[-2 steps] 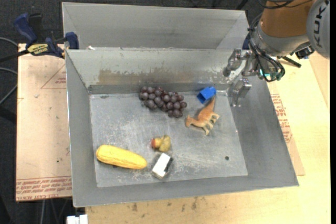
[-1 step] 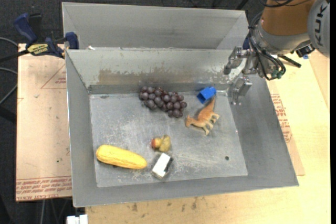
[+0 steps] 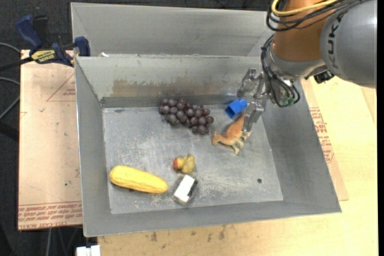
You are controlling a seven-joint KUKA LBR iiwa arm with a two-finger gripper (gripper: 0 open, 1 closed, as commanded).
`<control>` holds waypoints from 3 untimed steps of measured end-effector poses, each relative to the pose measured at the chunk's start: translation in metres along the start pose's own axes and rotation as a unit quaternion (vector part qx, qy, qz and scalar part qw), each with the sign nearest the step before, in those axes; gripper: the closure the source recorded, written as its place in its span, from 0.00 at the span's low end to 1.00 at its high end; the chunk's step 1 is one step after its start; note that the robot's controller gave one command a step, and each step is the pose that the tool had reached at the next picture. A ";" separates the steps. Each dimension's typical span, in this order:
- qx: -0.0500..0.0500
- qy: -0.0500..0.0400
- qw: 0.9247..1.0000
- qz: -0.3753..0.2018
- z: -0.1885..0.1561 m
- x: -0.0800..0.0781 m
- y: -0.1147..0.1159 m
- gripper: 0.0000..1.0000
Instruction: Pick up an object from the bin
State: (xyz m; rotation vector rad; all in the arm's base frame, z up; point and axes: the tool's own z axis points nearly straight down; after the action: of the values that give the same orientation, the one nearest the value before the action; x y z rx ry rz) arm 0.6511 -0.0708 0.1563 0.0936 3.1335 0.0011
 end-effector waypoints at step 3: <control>0.000 0.001 0.999 0.037 0.085 0.003 0.119 0.00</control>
Offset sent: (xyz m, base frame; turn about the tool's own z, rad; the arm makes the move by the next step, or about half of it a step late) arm 0.0052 0.0476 -0.0403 -0.0128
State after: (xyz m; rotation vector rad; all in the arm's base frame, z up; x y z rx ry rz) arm 0.6557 0.0483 0.0713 0.2102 3.1292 0.0025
